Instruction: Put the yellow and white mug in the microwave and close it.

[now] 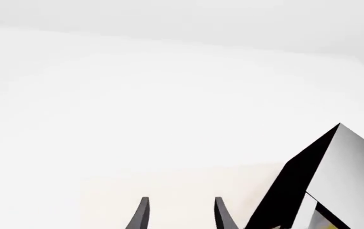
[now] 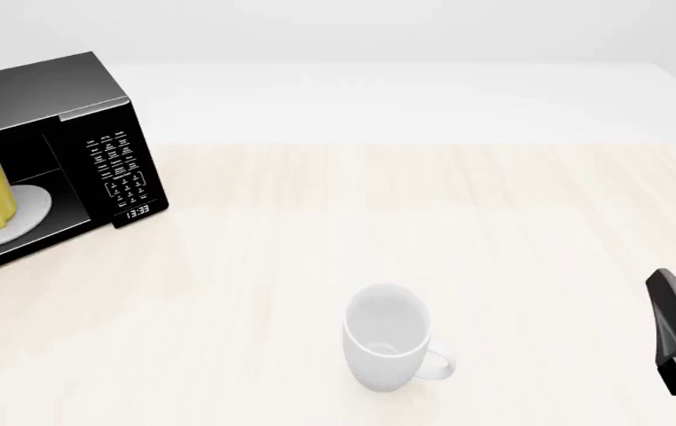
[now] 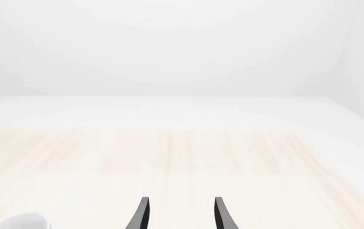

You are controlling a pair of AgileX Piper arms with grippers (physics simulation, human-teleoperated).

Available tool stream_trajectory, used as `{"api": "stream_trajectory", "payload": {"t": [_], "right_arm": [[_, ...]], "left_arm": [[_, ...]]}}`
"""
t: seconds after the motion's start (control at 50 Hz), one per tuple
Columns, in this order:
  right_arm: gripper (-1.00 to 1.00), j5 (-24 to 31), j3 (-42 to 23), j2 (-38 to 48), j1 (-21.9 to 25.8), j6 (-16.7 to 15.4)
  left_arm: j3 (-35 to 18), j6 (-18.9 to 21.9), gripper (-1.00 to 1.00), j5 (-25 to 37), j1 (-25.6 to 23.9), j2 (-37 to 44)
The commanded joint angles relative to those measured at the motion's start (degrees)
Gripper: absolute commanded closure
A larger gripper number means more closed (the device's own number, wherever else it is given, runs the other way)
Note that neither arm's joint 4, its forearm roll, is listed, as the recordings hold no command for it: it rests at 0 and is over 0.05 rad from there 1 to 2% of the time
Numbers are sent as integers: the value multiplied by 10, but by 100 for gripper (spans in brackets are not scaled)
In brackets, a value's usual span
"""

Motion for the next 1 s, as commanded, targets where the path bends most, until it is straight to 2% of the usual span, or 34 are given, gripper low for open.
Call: {"api": "stream_trajectory", "payload": {"t": [0.02,0.46,0.66,1.0], "right_arm": [[-100,0,0,0,0,0],[-100,0,0,0,0,0],[-100,0,0,0,0,0],[-100,0,0,0,0,0]], "left_arm": [[21,16,-100,-23,27,34],[75,61,-100,-87,67,137],[98,77,-100,-106,42,182],[118,97,-100,-124,-2,190]]}}
